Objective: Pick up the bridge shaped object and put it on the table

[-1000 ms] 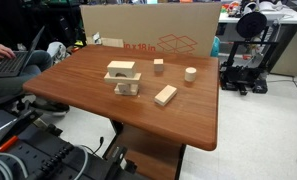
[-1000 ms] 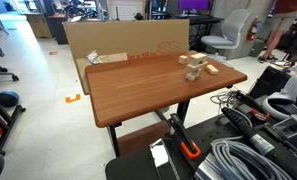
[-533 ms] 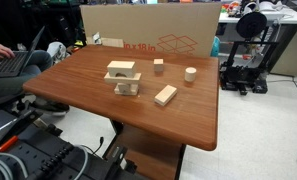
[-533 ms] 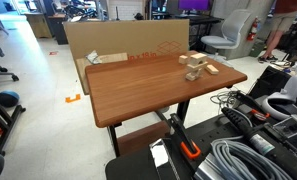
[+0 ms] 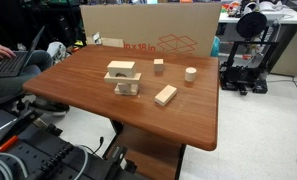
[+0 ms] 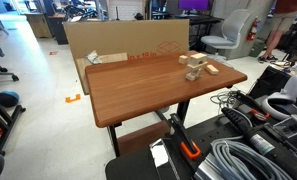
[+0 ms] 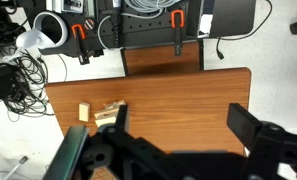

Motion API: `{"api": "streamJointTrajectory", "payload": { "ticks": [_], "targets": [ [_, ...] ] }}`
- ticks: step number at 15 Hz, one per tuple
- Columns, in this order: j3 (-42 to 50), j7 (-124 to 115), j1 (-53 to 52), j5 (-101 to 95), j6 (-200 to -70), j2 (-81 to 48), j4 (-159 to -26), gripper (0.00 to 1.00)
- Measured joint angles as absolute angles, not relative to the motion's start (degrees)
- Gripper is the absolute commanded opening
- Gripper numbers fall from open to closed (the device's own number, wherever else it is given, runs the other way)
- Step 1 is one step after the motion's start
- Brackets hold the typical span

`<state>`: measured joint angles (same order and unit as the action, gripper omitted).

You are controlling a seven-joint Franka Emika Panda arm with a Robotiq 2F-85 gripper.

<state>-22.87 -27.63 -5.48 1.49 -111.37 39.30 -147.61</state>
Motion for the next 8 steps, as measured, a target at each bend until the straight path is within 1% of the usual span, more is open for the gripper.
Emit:
{"api": "streamJointTrajectory", "payload": {
  "ticks": [3, 8],
  "targets": [
    [-19.64, -25.10, -5.44, 1.47, -111.36, 39.30, -147.63, 1.00],
    [-10.04, -14.19, -4.80, 1.31, -111.39, 39.30, -148.36, 1.00]
  ]
}}
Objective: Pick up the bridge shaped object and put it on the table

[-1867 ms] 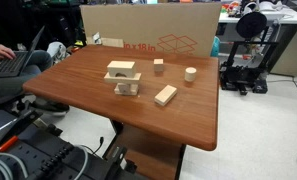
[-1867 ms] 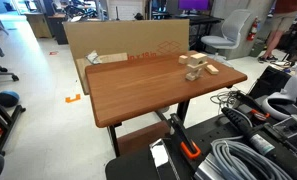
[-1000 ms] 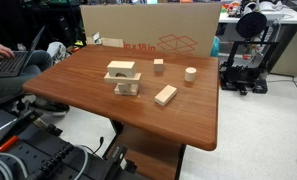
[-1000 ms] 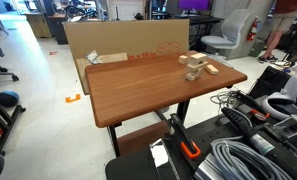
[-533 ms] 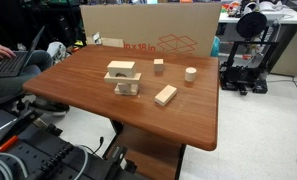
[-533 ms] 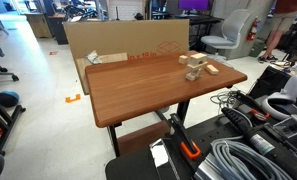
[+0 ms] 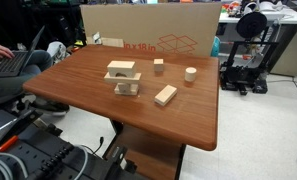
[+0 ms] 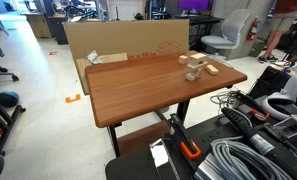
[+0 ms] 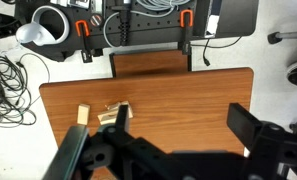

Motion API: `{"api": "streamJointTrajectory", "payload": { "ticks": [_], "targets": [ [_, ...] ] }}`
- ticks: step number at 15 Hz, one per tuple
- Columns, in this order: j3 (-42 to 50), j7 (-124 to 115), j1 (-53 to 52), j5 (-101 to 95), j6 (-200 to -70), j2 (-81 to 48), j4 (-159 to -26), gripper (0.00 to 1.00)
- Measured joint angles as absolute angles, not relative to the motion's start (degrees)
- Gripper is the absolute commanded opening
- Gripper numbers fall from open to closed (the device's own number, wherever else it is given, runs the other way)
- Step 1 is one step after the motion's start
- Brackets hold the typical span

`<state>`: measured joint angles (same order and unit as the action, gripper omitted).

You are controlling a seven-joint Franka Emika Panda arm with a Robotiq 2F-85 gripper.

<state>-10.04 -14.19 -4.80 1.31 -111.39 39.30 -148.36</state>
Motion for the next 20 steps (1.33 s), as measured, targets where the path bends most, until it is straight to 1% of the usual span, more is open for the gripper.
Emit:
{"api": "streamJointTrajectory", "payload": {
  "ticks": [5, 10, 16, 20],
  "targets": [
    [-0.59, 2.04, -3.32, -0.96, -114.26, 38.35, -150.04, 1.00],
    [7.06, 15.67, -2.99, -0.72, -122.32, 30.99, -150.29, 1.00],
    [8.54, 18.79, -2.89, -0.75, -129.56, 18.28, -147.84, 1.00],
    [8.49, 18.85, -1.80, -0.81, -131.92, 10.76, -144.86, 1.00]
  ]
}}
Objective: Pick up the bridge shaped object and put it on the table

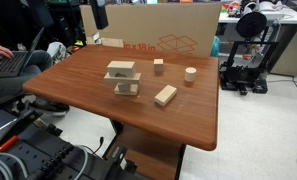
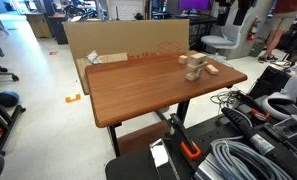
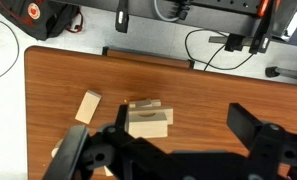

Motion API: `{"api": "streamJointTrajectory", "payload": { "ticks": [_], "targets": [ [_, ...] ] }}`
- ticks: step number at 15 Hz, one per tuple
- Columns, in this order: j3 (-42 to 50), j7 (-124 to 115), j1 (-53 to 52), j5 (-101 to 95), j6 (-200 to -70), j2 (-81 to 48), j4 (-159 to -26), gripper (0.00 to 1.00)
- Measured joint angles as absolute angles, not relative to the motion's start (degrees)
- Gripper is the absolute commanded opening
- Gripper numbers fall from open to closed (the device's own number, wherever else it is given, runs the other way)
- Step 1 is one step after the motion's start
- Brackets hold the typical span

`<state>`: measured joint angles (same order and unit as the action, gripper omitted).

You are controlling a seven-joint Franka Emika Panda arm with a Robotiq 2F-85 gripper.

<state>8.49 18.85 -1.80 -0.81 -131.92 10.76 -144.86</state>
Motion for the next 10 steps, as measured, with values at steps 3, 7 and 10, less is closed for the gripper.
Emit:
{"api": "streamJointTrajectory", "payload": {
  "ticks": [3, 7, 10],
  "targets": [
    [8.48, 18.86, -0.55, -0.81, -132.64, 6.29, -142.22, 1.00],
    [8.45, 19.26, 1.01, -0.84, -132.70, 1.86, -139.25, 1.00],
    [8.19, 19.60, 1.48, -0.85, -132.72, -1.40, -137.23, 1.00]
  ]
}}
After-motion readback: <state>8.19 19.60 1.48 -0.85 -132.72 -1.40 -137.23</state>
